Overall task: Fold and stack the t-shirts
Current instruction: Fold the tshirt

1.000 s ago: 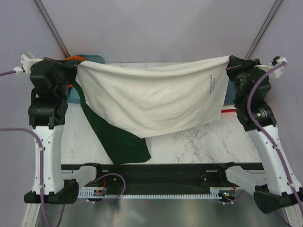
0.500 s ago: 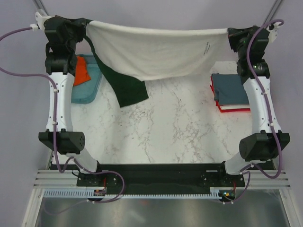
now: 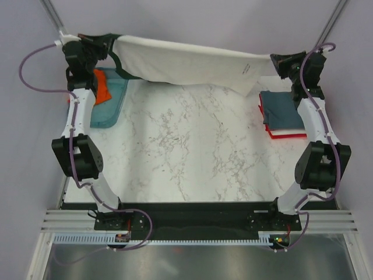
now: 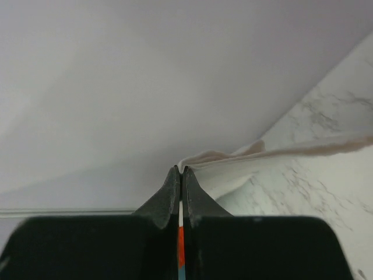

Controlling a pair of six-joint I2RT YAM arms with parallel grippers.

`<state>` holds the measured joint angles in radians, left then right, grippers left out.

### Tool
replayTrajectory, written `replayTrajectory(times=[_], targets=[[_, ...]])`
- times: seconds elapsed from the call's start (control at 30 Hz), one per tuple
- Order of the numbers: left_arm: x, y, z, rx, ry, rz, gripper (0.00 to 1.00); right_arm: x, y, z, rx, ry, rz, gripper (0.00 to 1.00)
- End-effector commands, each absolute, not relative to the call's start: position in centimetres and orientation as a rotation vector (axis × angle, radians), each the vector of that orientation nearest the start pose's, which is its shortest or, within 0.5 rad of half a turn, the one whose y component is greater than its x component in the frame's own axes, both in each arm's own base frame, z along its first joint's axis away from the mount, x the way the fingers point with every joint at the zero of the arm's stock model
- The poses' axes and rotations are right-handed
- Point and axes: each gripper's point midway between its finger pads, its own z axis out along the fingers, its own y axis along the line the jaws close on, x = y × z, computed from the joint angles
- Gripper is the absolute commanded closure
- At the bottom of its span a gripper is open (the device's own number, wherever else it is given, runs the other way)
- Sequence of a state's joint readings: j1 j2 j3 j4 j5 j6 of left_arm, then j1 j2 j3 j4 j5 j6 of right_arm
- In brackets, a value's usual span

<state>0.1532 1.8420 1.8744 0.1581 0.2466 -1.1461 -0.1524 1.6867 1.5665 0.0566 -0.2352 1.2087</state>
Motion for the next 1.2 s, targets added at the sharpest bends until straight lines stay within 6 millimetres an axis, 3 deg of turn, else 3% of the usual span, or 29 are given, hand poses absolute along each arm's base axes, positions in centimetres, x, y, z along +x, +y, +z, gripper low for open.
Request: replayTrajectory(times=[0.0,0.03,0.07,0.13,0.17,0.27,0.43,0.57,0.67,0.7,0.73,0.77,0.8,0.83,1.0,1.03,1.1,1.17], targets=[[54.4,1.8,43.5,-0.644,1.267,-0.927,0.98,53.9,-2.0,34.5,0.949,1.451,0.96,1.0],[53.9,2.1,42.3,-0.653,1.255,-0.911,0.98,53.6,-1.9,31.9,0.98,1.493,0.951,1.0],[53.5,2.2,37.5,-0.717,1.329,-0.895,0.98,53.4,-1.7,30.7,0.989,1.511,0.949,1.0],[51.8,1.9,36.1,-0.706,1.352,-0.873,0.98,52.7,-1.7,28.0,1.007,1.553,0.924,1.0],[51.0,2.0,33.2,-0.747,1.397,-0.854,0.98,52.5,-1.6,27.0,1.015,1.571,0.914,1.0],[48.6,1.6,29.9,-0.781,1.443,-0.837,0.98,51.3,-1.5,24.2,1.046,1.623,0.88,1.0],[45.5,1.4,25.8,-0.841,1.517,-0.792,0.98,49.0,-1.0,21.6,1.071,1.678,0.862,1.0],[43.6,0.9,24.9,-0.859,1.551,-0.793,0.98,47.7,-1.0,20.7,1.082,1.702,0.834,1.0],[41.6,0.7,22.0,-0.928,1.637,-0.762,0.98,46.0,-0.6,19.7,1.104,1.724,0.812,1.0],[40.8,0.6,22.1,-0.937,1.634,-0.759,0.98,44.9,-0.5,19.1,1.118,1.724,0.796,1.0],[39.8,0.7,20.4,-0.971,1.662,-0.743,0.98,44.4,-0.4,18.9,1.121,1.723,0.789,1.0],[39.2,0.7,19.9,-0.985,1.663,-0.738,0.98,43.9,-0.4,18.7,1.125,1.721,0.783,1.0],[38.4,0.6,20.4,-0.99,1.641,-0.743,0.98,42.8,-0.4,18.2,1.136,1.723,0.769,1.0],[37.3,0.6,18.6,-1.034,1.671,-0.724,0.98,42.2,-0.3,17.8,1.142,1.728,0.761,1.0],[33.8,-0.1,16.1,-1.064,1.707,-0.718,0.98,38.6,-0.1,16.3,1.148,1.722,0.731,1.0],[32.8,-0.3,15.5,-1.07,1.714,-0.716,0.98,37.6,-0.1,14.8,1.161,1.745,0.707,1.0],[31.4,-0.6,13.8,-1.113,1.758,-0.705,0.98,36.5,0.0,14.3,1.157,1.748,0.697,1.0],[29.5,-0.8,12.0,-1.166,1.813,-0.676,0.98,35.0,0.0,12.5,1.178,1.785,0.665,1.0]])
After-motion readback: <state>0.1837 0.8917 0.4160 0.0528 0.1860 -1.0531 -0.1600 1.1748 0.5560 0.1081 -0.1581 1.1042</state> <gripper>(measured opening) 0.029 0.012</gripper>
